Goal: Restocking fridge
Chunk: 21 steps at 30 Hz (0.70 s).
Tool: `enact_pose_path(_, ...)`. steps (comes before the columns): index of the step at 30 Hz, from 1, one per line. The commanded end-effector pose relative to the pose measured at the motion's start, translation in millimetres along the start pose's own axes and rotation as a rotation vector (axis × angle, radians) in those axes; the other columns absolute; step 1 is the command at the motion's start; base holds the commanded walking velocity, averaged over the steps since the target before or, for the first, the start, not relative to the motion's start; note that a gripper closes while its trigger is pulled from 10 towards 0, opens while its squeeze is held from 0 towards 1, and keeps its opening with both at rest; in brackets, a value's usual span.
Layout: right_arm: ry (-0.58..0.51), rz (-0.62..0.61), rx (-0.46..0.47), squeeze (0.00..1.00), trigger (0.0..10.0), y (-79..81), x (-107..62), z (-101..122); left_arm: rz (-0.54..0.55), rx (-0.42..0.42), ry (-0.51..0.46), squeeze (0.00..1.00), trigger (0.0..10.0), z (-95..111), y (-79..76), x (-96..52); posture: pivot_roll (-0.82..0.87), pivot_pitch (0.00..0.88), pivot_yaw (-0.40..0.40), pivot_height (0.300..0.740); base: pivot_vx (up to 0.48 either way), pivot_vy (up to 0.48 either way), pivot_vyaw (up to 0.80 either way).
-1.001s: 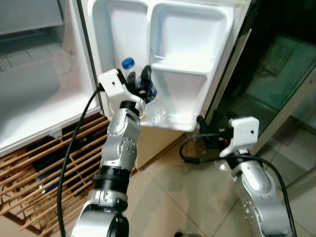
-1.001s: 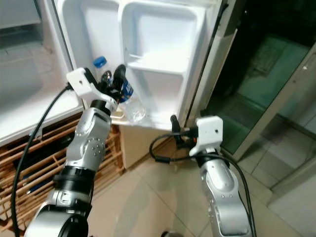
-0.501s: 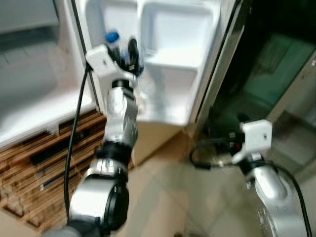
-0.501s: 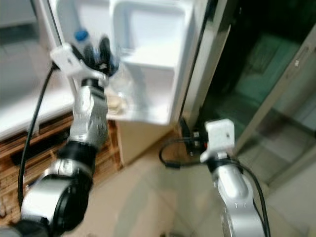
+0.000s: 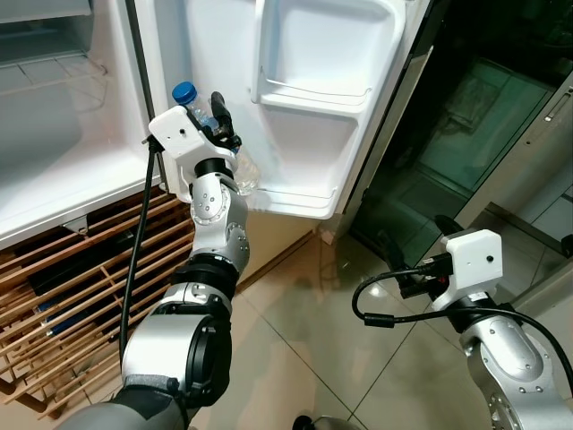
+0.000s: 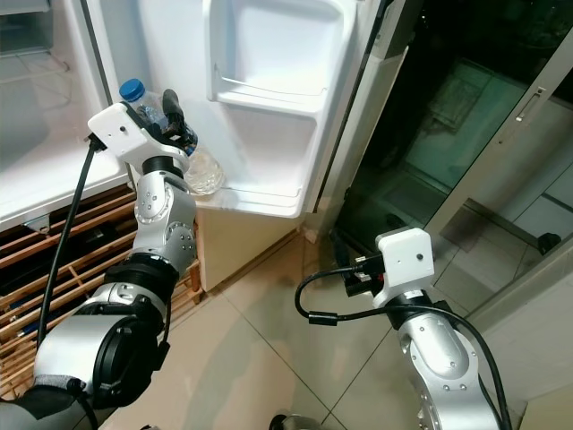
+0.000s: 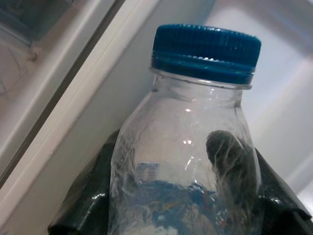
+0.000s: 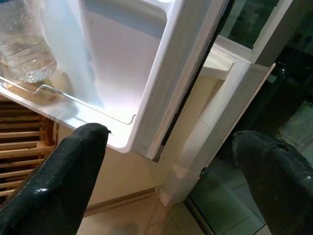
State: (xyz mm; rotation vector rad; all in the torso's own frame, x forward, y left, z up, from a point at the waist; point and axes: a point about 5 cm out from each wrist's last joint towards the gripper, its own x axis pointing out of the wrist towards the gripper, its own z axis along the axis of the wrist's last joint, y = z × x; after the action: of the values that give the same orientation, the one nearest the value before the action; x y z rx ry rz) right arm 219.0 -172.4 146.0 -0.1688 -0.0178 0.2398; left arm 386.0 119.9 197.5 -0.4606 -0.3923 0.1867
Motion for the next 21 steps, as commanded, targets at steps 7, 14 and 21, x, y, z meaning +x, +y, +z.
enact_pose_path(7,0.012,-0.038,0.011,0.1,10.0,-1.8,-8.7,2,-0.07,-0.091,-0.028,0.0,10.0,11,-33.0,9.9,-0.34,0.022,-0.093,0.74,0.0,0.0,0.0)
enact_pose_path(14,0.008,-0.049,0.029,0.09,10.0,3.0,-8.7,1,-0.048,-0.151,0.024,0.0,10.0,5,-36.4,9.2,-0.34,0.027,-0.069,0.74,0.0,0.0,0.0)
enact_pose_path(21,0.008,-0.059,0.036,0.1,10.0,5.9,-15.2,5,-0.114,-0.014,-0.012,0.0,10.0,9,-52.1,9.4,-0.38,0.056,-0.048,0.74,0.0,0.0,0.0)
